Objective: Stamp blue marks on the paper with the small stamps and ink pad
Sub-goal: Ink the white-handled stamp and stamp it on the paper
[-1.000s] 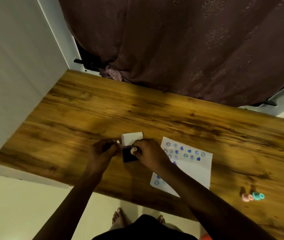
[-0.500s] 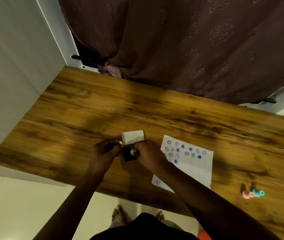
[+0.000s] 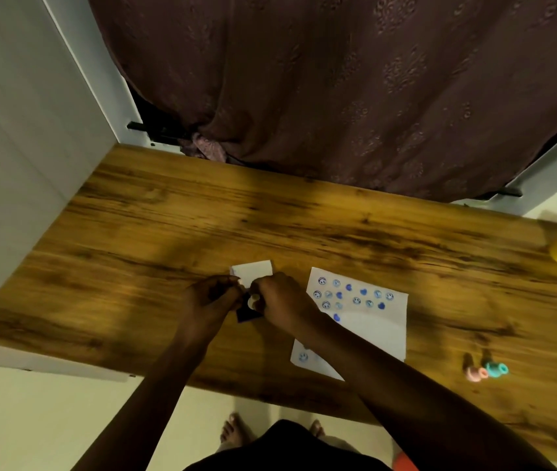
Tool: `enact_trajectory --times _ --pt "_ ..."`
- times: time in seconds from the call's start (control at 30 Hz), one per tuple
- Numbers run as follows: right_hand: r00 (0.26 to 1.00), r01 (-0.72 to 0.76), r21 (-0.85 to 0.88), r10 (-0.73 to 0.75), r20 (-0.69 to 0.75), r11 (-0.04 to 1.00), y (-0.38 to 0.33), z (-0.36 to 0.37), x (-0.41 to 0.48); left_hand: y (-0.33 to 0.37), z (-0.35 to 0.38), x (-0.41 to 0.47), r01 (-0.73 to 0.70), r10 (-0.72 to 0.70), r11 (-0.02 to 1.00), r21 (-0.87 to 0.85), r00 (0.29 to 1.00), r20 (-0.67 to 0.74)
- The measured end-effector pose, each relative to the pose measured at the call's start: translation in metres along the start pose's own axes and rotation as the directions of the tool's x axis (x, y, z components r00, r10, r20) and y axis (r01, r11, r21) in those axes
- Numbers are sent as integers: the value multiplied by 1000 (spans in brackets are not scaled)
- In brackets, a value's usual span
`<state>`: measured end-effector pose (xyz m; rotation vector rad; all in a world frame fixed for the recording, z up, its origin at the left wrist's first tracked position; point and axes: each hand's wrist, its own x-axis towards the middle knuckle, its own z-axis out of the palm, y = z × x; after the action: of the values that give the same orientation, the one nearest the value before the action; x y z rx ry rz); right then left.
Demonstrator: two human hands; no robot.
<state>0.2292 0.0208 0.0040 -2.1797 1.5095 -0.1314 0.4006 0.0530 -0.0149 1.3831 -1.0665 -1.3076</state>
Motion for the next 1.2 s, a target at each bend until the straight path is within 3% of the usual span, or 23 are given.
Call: enact_trajectory --times 0.27,0.4,0.7,0.8,1.2 --pt "976 -52 391 129 -174 919 28 -26 -17 1 8 -1 11 -11 1000 -7 1000 -1" --pt "939 -101 477 242 -244 873 62 -40 -45 -1 26 -2 68 -67 998 -14 997 39" --pt "826 -346 331 452 -337 878 131 -41 -109 2 76 -9 68 -65 998 -17 991 118" --pt "828 -358 258 433 -355 897 135 -33 -119 -3 85 -10 70 -75 997 40 988 139" --pt "849 -388 281 459 -260 878 138 -14 -111 4 101 -14 37 -50 996 77 984 170"
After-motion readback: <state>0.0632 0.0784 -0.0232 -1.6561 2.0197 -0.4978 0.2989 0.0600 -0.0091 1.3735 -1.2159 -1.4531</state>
